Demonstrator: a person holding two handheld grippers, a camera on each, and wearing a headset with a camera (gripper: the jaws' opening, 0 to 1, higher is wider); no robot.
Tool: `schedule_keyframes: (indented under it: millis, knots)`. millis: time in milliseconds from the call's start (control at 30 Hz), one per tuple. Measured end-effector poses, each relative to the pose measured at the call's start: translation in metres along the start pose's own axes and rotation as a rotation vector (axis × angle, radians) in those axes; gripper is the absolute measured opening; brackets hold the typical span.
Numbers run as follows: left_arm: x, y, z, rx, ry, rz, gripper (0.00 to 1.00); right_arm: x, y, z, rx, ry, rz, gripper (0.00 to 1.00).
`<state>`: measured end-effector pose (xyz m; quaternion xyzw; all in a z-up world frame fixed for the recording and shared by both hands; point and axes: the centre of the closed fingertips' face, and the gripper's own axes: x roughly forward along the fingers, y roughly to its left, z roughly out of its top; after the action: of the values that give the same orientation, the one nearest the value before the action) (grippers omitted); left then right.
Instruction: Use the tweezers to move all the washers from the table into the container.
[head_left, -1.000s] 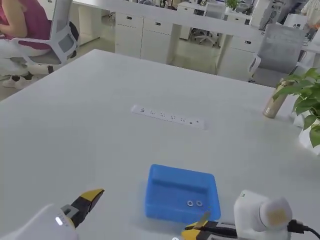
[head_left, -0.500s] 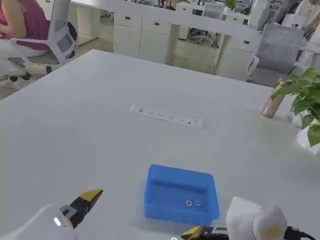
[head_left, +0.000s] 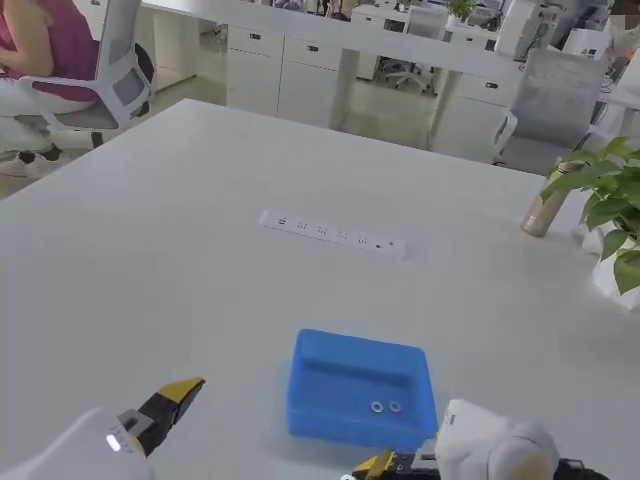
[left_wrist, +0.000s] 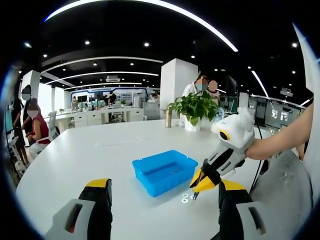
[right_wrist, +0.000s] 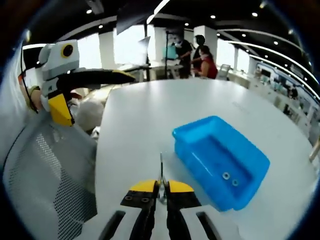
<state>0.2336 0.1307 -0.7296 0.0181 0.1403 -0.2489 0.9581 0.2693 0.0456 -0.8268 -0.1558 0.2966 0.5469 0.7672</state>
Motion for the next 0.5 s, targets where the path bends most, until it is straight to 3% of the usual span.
schedule_keyframes:
  millis: [133, 333, 500]
  knots:
    - [0.0, 0.001, 0.0, -0.002, -0.003, 0.003, 0.9, -0.009, -0.003, 0.01, 0.124, -0.08, 0.0, 0.03]
    - [0.0, 0.0, 0.001, -0.003, -0.006, 0.0, 0.9, -0.024, -0.014, 0.027, 0.135, -0.122, -0.013, 0.03]
    - [0.0, 0.001, 0.001, -0.004, -0.007, 0.001, 0.9, -0.039, -0.017, 0.062, 0.141, -0.211, -0.017, 0.03]
